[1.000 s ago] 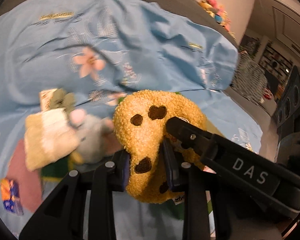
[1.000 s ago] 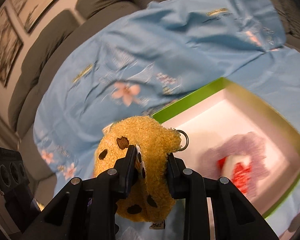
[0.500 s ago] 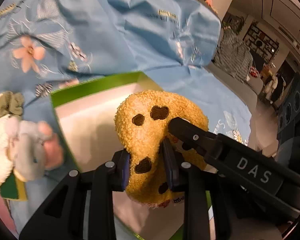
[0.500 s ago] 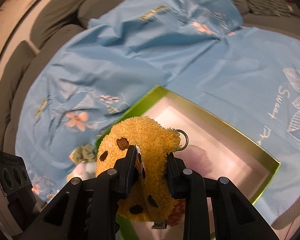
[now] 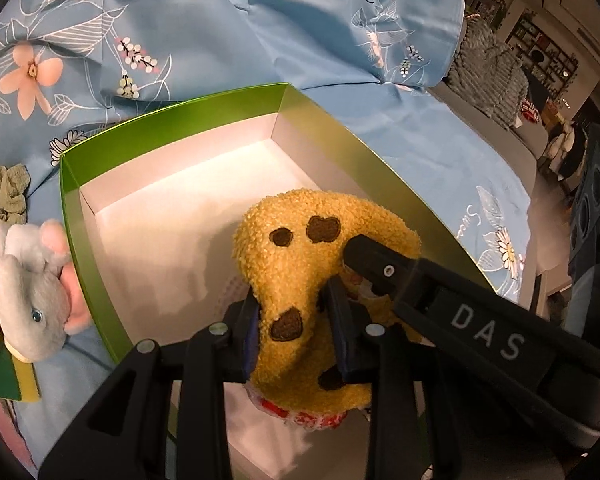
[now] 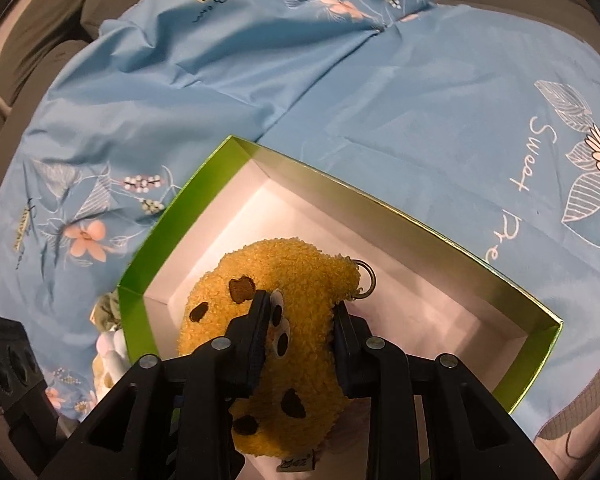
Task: Organize soft objects
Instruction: 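Carry the cookie plush with the right gripper into the green box and release, then move the right tool back toward the remaining pile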
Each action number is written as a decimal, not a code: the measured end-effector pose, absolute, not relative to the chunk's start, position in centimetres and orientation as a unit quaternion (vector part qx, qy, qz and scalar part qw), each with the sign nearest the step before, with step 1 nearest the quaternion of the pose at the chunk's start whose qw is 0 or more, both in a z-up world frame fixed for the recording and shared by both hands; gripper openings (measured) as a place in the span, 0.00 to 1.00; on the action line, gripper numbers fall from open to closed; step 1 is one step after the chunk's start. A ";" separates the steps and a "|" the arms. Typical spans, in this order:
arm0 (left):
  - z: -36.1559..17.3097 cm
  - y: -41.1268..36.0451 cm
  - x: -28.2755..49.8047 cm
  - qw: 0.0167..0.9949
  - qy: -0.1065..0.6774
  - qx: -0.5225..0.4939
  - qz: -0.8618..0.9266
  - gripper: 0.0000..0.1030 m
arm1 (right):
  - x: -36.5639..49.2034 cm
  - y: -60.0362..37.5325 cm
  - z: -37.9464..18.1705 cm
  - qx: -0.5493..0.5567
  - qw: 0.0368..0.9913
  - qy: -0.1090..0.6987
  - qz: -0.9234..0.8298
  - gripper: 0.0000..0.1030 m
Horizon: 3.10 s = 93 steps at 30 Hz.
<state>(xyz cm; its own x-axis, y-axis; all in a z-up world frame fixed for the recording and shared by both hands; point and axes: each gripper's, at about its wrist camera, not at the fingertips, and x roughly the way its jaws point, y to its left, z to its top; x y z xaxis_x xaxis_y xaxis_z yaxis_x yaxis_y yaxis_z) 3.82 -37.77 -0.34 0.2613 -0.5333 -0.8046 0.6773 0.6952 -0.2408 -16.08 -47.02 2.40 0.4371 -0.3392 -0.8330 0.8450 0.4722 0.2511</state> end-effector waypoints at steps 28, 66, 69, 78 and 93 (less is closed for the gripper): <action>5.0 -20.5 1.4 0.888 0.400 -0.008 -0.228 0.88 | -13.0 -36.7 6.8 0.241 0.882 0.314 -0.254 0.95; -0.8 9.6 1.5 0.879 0.436 -0.188 0.046 0.88 | 2.8 -9.3 -12.1 0.115 0.803 0.585 0.001 0.88; -0.9 9.7 1.5 0.878 0.436 -0.193 0.044 0.88 | 2.8 -8.6 -12.3 0.074 0.813 0.577 -0.017 0.65; -1.0 8.8 1.3 0.878 0.436 -0.193 0.032 0.88 | 0.8 -11.2 -9.3 0.078 0.820 0.567 -0.021 0.56; -3.4 2.2 1.5 0.855 0.478 -0.191 -0.058 0.88 | -4.4 -21.4 -5.0 0.131 0.807 0.570 -0.081 0.66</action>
<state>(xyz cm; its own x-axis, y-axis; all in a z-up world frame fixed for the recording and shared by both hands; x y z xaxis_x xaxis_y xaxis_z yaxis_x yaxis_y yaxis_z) 1.50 2.15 -3.35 0.5359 -0.2819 -0.7958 -0.0832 0.9204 -0.3820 -4.37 -21.40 -5.05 0.3372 0.0194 -0.9412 0.2803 0.9524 0.1200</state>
